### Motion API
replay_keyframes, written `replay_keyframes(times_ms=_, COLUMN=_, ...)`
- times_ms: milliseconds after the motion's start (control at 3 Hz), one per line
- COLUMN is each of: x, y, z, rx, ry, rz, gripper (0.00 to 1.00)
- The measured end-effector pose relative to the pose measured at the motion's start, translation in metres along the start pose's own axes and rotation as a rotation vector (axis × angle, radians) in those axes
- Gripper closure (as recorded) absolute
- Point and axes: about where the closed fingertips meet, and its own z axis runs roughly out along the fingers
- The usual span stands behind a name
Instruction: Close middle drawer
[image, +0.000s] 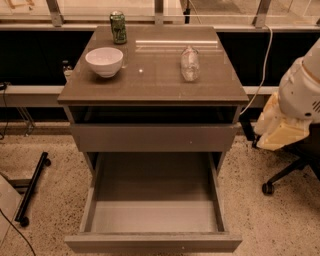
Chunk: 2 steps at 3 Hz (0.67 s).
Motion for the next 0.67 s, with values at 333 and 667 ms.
replay_keyframes(times_ms=333, x=0.018, y=0.018, z=0.034, rx=-0.076, ry=-0.006, rz=0.022, gripper=0.86)
replay_keyframes(times_ms=667, x=0.046, y=0.039, z=0.074, rx=-0.103, ry=-0.002, rz=0.054, gripper=1.0)
